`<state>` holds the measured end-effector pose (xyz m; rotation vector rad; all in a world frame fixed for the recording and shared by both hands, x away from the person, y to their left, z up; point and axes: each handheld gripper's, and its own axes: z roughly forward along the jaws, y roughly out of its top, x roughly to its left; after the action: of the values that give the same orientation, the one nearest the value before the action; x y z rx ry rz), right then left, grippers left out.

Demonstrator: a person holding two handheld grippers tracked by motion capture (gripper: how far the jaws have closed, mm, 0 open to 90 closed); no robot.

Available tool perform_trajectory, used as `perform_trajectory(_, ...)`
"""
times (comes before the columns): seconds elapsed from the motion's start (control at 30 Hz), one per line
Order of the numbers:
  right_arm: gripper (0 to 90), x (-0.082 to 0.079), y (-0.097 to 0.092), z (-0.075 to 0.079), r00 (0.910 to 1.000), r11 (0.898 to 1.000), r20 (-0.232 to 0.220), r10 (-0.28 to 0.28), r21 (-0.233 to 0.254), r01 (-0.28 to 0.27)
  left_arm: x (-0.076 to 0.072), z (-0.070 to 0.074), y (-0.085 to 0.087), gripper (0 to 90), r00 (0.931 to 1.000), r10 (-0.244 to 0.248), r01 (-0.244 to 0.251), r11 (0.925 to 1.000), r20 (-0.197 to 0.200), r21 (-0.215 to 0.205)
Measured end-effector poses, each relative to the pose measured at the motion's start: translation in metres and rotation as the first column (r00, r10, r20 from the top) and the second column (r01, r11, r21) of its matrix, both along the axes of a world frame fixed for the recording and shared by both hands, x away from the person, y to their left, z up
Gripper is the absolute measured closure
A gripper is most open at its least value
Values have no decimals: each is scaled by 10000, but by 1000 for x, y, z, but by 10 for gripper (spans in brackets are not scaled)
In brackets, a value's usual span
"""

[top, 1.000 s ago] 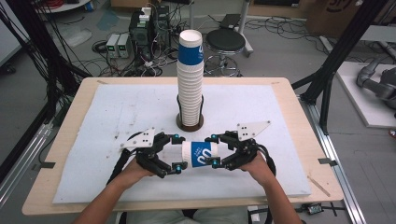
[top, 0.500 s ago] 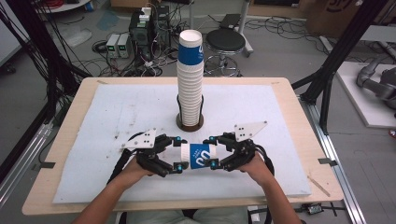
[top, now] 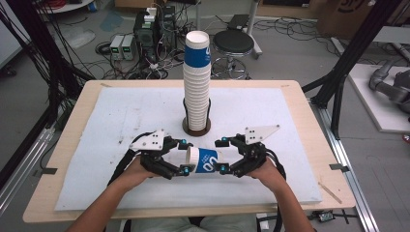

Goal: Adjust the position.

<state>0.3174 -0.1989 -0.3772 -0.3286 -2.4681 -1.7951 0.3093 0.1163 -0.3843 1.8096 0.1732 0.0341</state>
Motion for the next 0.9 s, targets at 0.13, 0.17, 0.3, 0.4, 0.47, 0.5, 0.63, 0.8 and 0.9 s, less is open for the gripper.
perform_trajectory(0.13,186,-6,1,12,9965,9962,779,-304,-795,367,2,9,-1,295,9999,-44,37,9983,130,590)
perform_trajectory(0.17,186,-7,2,14,9949,9945,959,-310,-965,403,3,15,-3,295,9997,-33,7,9945,250,1047)
perform_trajectory(0.3,186,-11,13,22,9844,9773,1755,-123,-2063,490,5,25,-7,295,9992,-80,13,9855,385,1698)
perform_trajectory(0.4,186,-11,18,25,9818,9691,1900,-15,-2418,483,7,32,-10,294,9989,-104,-1,9751,460,2217)
perform_trajectory(0.47,186,-10,22,27,9782,9581,2071,139,-2827,462,9,37,-13,294,9985,-131,-10,9665,530,2567)
perform_trajectory(0.5,186,-8,26,30,9759,9482,2171,215,-3138,489,10,41,-17,294,9985,-192,36,9575,511,2886)
perform_trajectory(0.63,186,-5,33,35,9699,9258,2395,448,-3746,497,12,46,-22,294,9985,-321,153,9402,438,3403)
perform_trajectory(0.8,186,-4,46,37,9638,8910,2512,897,-4527,350,14,49,-27,293,9988,-349,188,9210,345,3892)
perform_trajectory(0.9,189,-3,54,36,9620,8700,2499,1104,-4923,281,15,50,-31,293,9990,-322,173,9136,301,4063)
